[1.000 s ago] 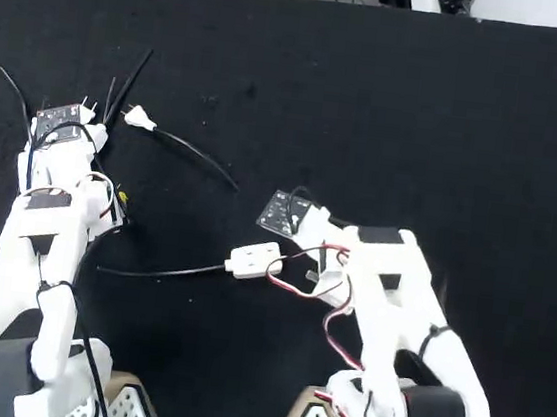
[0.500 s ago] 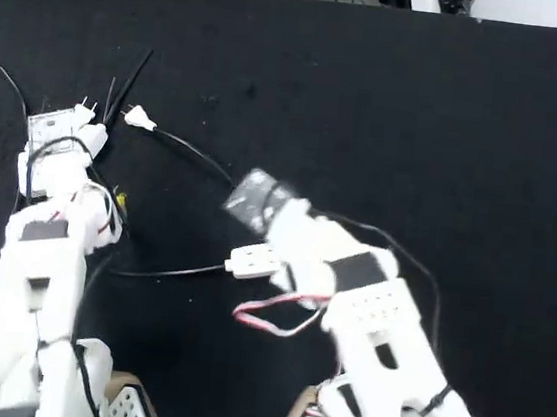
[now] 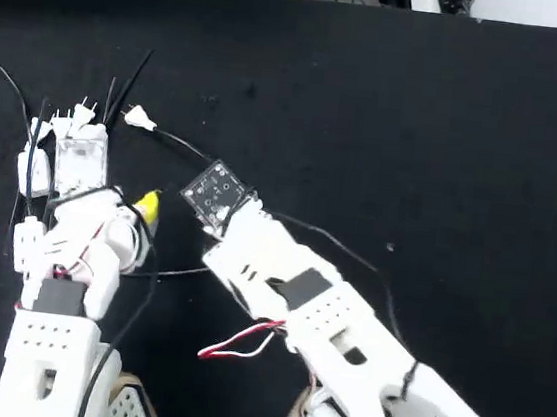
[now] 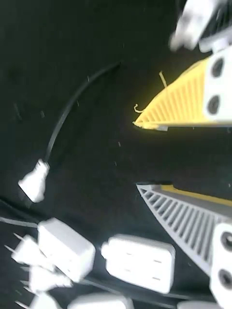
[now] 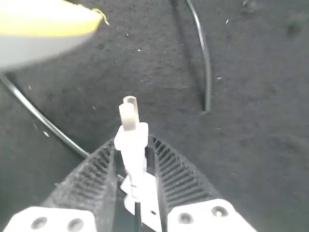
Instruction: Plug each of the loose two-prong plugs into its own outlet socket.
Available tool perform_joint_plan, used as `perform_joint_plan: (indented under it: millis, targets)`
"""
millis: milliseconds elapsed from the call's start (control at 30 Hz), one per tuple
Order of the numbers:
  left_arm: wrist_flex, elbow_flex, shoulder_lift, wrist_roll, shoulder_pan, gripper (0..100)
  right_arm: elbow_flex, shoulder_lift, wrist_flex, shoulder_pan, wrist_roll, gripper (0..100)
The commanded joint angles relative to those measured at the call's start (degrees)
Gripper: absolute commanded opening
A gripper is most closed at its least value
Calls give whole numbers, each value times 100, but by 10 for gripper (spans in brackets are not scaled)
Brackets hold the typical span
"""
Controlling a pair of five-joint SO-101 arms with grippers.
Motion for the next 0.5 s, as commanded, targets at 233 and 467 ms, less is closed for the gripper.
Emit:
perform_joint_plan:
  millis: [233, 467]
  targets:
    - [9, 541, -1538, 818, 382, 184, -22, 576, -651, -818, -308, 11]
    - [18, 980, -2145, 580, 813, 184, 391, -215, -651, -826, -316, 11]
